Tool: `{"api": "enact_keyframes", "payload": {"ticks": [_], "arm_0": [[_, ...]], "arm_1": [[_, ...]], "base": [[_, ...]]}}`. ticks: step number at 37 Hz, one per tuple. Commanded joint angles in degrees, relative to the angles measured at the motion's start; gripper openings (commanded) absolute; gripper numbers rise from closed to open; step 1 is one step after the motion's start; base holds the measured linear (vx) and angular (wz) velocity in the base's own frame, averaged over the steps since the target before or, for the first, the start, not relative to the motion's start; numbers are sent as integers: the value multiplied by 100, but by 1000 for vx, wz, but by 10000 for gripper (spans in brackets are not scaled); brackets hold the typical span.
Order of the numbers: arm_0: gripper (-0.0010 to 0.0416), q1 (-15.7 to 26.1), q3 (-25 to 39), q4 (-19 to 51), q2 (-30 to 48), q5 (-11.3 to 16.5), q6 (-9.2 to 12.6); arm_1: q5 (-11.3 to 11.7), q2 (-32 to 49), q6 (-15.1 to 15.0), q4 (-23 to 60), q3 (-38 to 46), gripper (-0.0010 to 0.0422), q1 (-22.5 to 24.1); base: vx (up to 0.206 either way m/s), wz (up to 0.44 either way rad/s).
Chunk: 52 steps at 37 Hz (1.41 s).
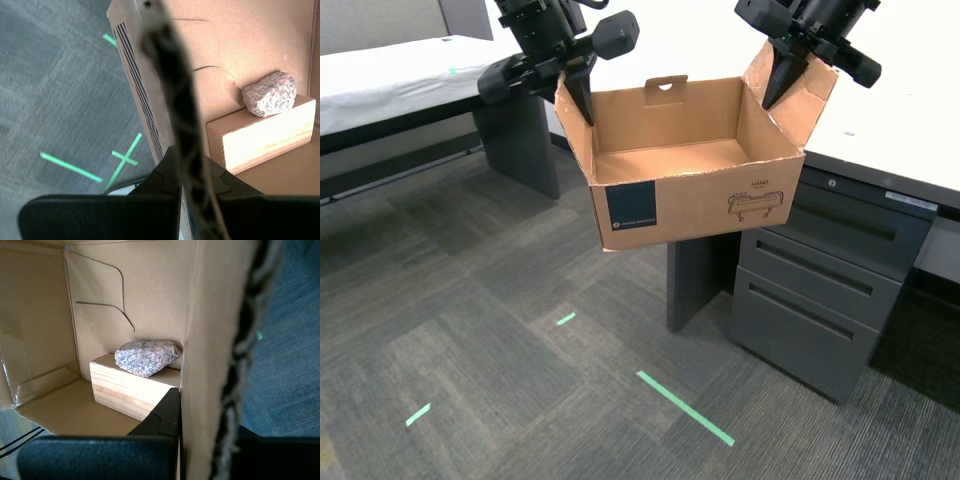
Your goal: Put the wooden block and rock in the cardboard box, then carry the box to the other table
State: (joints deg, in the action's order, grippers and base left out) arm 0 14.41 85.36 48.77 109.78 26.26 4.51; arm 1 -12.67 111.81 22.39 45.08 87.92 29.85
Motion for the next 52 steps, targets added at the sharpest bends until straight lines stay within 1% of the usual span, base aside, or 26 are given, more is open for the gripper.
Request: {"api": "enact_keyframes", "payload": {"ticks": [1,5,8,11,15,19,21,22,24,25,27,30,34,36,39,41,46,49,52], "arm_0": [[-1,11,7,-98,-2,170,-22],[-1,11,7,-203,-2,170,15],[-1,61,7,-155,-2,173,160],[-1,149,7,-162,-2,173,295],[-1,282,7,-160,-2,173,350],[-1,361,7,-173,-2,170,599],[-1,361,7,-181,-2,155,640],[-1,361,7,-184,-2,111,640],[-1,358,7,-175,-2,-61,662],[-1,350,7,-175,-2,-179,710],[-1,317,13,-177,-2,-356,721],[-1,260,9,-162,-2,-385,763],[-1,205,9,-170,-2,-387,761],[-1,192,11,-192,-2,-387,756],[-1,186,15,-212,-2,-387,741],[-1,184,13,-212,-2,-387,688],[-1,136,13,-216,-2,-389,374],[-1,90,13,-232,-2,-389,341],[-1,37,13,-282,-2,-389,317]], "arm_1": [[-127,-9,-55,-66,13,-1,11],[-125,-9,-125,-79,13,-1,-4],[-129,-9,-177,-61,11,-1,-33],[-129,-9,-372,-52,11,-1,-76],[-129,-9,-566,31,9,-1,-92],[-153,-13,-686,46,9,-1,-87],[-179,-13,-787,48,9,-1,-87],[-175,-15,-885,50,9,-1,-87],[-175,-20,-1091,92,9,-1,-90],[-170,-24,-1150,111,9,-1,-98],[-168,-39,-1222,103,9,-1,-116],[-170,-42,-1220,-22,9,-1,-125],[-168,-42,-1222,-87,9,-1,-140],[-173,-42,-1285,-85,9,-1,-144],[-175,-42,-1272,-98,9,-1,-146],[-173,-42,-1152,-120,9,-1,-149],[-173,-42,-734,-223,9,-1,-144],[-173,-42,-568,-238,9,-1,-142],[-170,-42,-498,-267,9,-1,-142]], "base": [[186,43],[185,160],[185,259],[188,313],[194,375],[199,307],[192,275],[189,270],[185,239],[181,215],[170,185],[157,133],[143,74],[131,30],[122,1],[114,-22],[106,-42],[95,-57],[94,-57]]}}
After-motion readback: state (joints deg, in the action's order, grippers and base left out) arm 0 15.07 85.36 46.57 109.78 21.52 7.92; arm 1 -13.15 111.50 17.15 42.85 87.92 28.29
